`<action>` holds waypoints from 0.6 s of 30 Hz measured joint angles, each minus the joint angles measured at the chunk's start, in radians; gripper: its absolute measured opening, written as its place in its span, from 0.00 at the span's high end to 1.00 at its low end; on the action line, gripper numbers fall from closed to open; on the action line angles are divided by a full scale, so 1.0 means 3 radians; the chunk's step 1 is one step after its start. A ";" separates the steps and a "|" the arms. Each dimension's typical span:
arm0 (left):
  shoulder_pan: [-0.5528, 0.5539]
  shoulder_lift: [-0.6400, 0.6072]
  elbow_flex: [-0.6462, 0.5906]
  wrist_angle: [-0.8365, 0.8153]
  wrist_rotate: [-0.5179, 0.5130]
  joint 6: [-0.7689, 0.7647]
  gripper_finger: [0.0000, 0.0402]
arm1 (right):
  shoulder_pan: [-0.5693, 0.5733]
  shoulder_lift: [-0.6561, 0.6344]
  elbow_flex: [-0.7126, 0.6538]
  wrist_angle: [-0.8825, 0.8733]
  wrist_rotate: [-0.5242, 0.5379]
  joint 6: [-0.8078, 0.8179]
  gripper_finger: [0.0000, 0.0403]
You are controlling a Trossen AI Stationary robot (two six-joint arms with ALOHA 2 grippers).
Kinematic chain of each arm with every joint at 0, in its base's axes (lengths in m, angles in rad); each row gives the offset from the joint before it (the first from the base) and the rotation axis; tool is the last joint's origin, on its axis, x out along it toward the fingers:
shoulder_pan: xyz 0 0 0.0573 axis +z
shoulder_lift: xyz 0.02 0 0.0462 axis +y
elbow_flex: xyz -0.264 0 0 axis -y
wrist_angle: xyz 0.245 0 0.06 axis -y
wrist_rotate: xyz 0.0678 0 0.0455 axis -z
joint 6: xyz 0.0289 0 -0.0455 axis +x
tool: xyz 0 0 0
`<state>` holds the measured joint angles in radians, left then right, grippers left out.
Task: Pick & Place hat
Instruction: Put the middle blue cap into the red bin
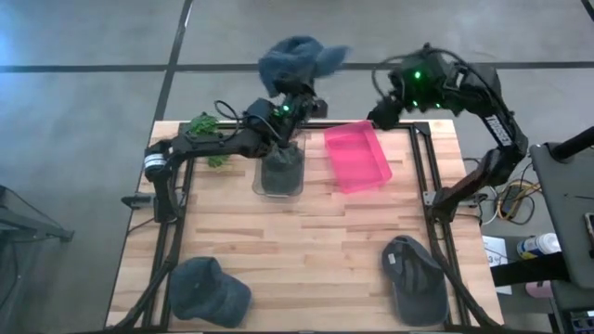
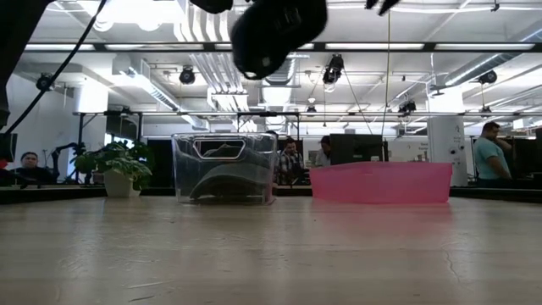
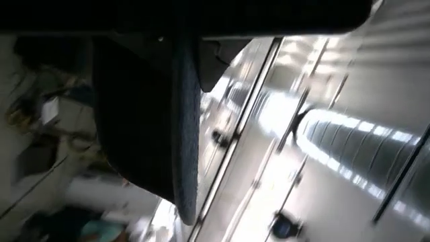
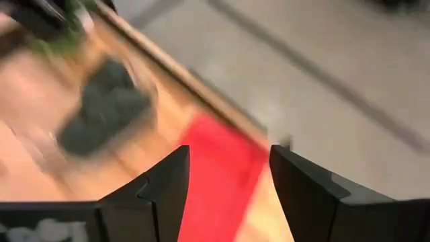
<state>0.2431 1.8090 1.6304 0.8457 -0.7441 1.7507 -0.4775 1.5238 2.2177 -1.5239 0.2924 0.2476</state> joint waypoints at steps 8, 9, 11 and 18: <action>-0.0035 0.0002 -0.0097 -0.0407 0.0607 -0.0264 0.98 | 0.0073 -0.0499 -0.0637 0.0398 -0.0394 0.1516 0.59; -0.0038 0.0002 -0.0125 -0.0415 0.0666 -0.0181 0.98 | 0.0049 -0.0589 -0.0746 0.0509 -0.0393 0.1627 0.61; -0.0038 0.0003 -0.0175 -0.0373 0.0759 -0.0023 0.98 | -0.0040 -0.0777 -0.0984 0.0764 -0.0377 0.1834 0.63; -0.0053 0.0003 -0.0282 -0.0097 0.1254 0.0624 0.98 | -0.0322 -0.1453 -0.1940 0.1982 -0.0751 0.2819 0.68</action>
<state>0.2271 1.8099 1.5459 0.8166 -0.3678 1.9379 -0.5740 1.0879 1.6358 -0.9294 0.0671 1.0933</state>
